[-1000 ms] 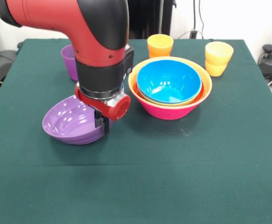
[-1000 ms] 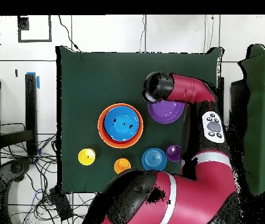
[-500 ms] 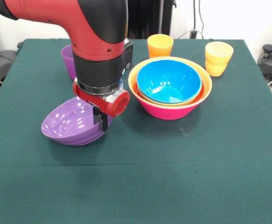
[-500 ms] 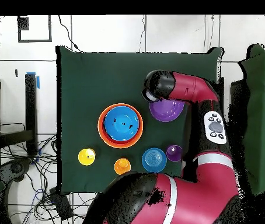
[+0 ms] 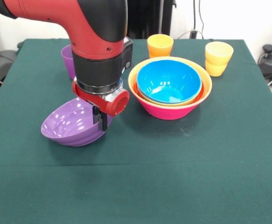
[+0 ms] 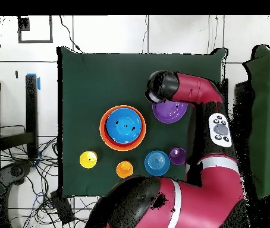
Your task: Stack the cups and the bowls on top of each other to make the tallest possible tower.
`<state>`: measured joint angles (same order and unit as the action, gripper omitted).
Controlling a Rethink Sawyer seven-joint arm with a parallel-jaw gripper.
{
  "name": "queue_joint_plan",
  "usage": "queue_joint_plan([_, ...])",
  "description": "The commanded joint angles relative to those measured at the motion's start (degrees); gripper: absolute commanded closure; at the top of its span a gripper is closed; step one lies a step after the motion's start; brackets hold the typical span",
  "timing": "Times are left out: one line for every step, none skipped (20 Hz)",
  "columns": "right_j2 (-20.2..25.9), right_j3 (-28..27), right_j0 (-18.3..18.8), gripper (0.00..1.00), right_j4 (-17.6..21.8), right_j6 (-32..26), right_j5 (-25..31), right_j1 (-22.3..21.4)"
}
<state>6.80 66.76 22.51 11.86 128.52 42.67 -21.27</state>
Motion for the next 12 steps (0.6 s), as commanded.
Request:
queue_joint_plan([5.29,1.61,1.05,1.00,1.74,-12.60,7.54,-3.32])
queue_joint_plan([5.50,1.71,1.20,1.00,1.62,-12.96,8.11,-4.01])
queue_joint_plan([5.70,1.47,1.38,1.00,1.67,-13.43,8.50,-4.44])
queue_joint_plan([5.81,1.57,1.49,1.00,1.71,-13.68,8.83,-5.02])
queue_joint_plan([5.90,1.64,1.60,1.00,1.56,-13.60,9.43,-5.44])
queue_joint_plan([5.88,1.88,1.60,1.00,1.56,-13.61,9.90,-6.12])
queue_joint_plan([5.88,1.65,1.60,1.00,1.46,-13.70,11.08,-6.61])
queue_joint_plan([5.89,1.42,1.59,1.00,1.36,-13.79,12.25,-7.10])
queue_joint_plan([6.02,1.32,1.69,1.00,1.28,-13.93,13.01,-7.52])
queue_joint_plan([6.14,1.21,1.80,1.00,1.20,-14.07,13.77,-7.94])
queue_joint_plan([6.21,1.71,1.90,1.00,1.03,-13.87,14.09,-8.53])
queue_joint_plan([6.33,1.67,2.07,1.00,0.99,-13.86,14.39,-8.83])
